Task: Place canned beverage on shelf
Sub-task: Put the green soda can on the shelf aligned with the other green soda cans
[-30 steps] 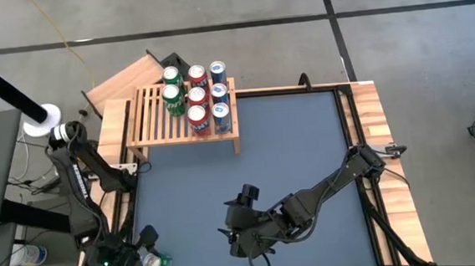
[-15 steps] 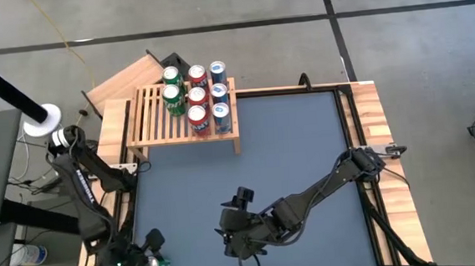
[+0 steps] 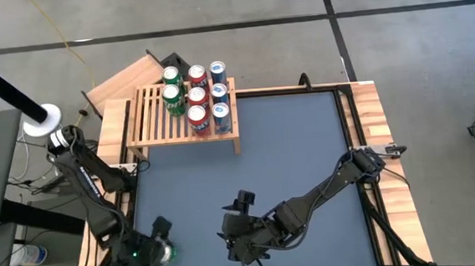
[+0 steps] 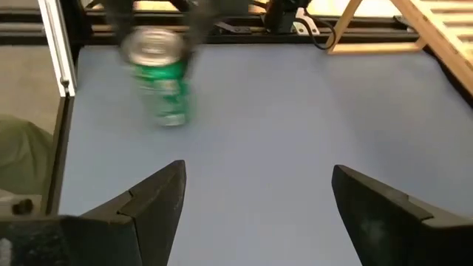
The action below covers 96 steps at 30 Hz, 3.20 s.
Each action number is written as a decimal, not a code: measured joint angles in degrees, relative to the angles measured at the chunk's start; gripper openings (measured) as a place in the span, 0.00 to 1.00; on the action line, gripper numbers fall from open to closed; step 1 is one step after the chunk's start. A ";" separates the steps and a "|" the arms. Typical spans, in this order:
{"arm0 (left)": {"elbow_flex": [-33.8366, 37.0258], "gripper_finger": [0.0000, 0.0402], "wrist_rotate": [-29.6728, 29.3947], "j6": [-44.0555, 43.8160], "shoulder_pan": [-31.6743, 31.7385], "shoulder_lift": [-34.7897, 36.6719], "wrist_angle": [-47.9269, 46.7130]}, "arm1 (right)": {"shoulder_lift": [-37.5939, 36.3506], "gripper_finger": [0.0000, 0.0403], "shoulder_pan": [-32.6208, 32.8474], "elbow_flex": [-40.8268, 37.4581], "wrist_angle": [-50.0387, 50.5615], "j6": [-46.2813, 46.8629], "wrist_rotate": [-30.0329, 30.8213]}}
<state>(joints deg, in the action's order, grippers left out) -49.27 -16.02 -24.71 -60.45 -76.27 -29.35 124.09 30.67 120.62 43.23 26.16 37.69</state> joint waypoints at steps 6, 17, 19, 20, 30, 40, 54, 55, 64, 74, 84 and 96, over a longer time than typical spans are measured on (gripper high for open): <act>-1.19 0.72 -10.75 -15.56 7.90 4.74 -6.55 | 0.00 0.82 -0.31 0.00 0.07 -4.98 0.02; -1.06 0.72 -16.18 -47.90 23.42 8.00 -26.16 | 0.00 0.82 -0.43 0.00 0.04 -17.35 0.07; -1.06 0.72 -16.33 -49.67 24.85 8.00 -25.19 | 0.00 0.82 -0.45 0.00 0.05 -19.24 0.07; -1.12 0.72 -16.62 -50.67 25.45 8.00 -24.67 | 0.00 0.82 -0.45 0.00 0.03 -20.14 0.04; 5.35 0.72 -17.07 -65.53 29.72 8.13 -21.89 | 0.00 0.82 1.83 0.00 1.46 -28.00 -2.41; 5.22 0.73 -18.01 -61.00 29.80 8.00 -20.18 | -0.02 0.82 1.76 0.00 1.65 -31.81 -6.50; 5.13 0.92 -15.48 -53.11 29.42 8.18 -16.98 | -0.02 0.82 -1.14 0.00 1.04 -32.05 -9.44; 5.13 0.92 -15.49 -52.71 29.42 8.45 -16.99 | -0.02 0.82 -1.25 0.00 1.04 -32.03 -9.44; 5.13 0.93 -15.90 -47.08 30.82 14.07 -16.76 | -0.02 0.82 -1.96 0.00 0.80 -31.79 -9.53; 5.13 0.93 -17.00 -25.01 32.81 25.29 -13.18 | -0.02 0.82 -1.96 0.00 0.87 -29.51 -9.60; 5.13 0.93 -19.34 3.03 26.05 36.40 1.50 | -0.02 0.82 -1.51 0.00 1.49 -23.51 -9.55; 17.72 0.93 -12.77 17.19 16.26 43.32 16.40 | -0.02 0.82 -1.50 0.00 1.32 -17.64 -9.32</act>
<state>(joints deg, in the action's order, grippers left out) -31.55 -28.79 -7.52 -44.19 -32.95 -12.95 124.07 29.17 120.62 44.55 8.53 28.37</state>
